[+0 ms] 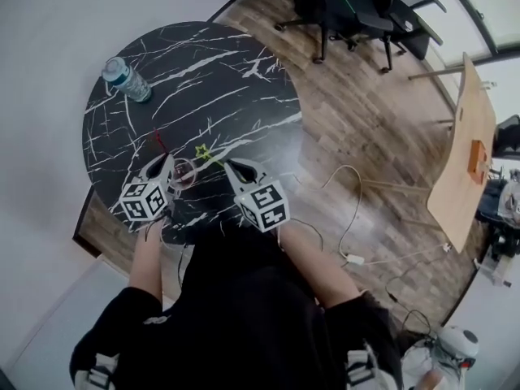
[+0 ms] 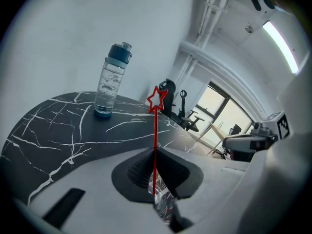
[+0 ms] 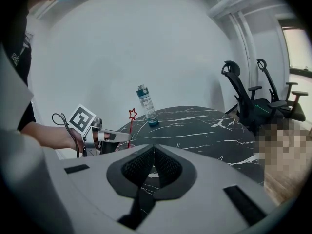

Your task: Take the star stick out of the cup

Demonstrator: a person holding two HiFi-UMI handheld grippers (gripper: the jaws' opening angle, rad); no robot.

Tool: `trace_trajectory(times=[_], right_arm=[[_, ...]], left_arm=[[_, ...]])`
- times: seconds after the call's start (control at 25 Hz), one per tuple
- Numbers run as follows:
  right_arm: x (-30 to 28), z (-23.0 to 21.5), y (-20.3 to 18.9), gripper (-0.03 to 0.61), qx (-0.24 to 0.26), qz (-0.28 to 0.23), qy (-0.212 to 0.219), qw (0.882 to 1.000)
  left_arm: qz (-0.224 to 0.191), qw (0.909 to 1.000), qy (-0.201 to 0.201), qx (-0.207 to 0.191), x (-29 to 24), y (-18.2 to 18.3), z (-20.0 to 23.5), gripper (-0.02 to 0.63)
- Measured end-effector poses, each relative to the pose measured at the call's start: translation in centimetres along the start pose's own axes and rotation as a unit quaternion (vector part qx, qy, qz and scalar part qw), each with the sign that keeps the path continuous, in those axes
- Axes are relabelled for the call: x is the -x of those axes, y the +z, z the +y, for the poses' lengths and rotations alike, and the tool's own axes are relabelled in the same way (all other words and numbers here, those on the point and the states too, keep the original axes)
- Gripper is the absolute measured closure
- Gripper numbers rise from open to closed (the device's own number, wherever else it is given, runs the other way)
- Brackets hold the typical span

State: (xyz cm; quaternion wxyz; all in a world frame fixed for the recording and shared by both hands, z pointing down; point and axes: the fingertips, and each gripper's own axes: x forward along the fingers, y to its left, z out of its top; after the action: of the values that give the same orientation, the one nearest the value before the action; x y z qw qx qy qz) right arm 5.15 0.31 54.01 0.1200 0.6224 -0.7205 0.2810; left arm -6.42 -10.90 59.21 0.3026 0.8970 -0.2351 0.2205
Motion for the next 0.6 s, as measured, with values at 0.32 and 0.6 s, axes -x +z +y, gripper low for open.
trace_trajectory(times=[0.32, 0.6], right_arm=[[-0.5, 0.5, 0.3, 0.58, 0.006, -0.004, 0.008, 1.0], [-0.8, 2.1, 0.5, 0.58, 0.016, 0.003, 0.039, 0.999]], left_arm=[[-0.027, 0.9996, -0.001, -0.009, 1.1, 0.9, -0.4, 0.603], [-0.058, 0.9981, 0.015, -0.014, 3.0, 2.3, -0.9, 0.604]])
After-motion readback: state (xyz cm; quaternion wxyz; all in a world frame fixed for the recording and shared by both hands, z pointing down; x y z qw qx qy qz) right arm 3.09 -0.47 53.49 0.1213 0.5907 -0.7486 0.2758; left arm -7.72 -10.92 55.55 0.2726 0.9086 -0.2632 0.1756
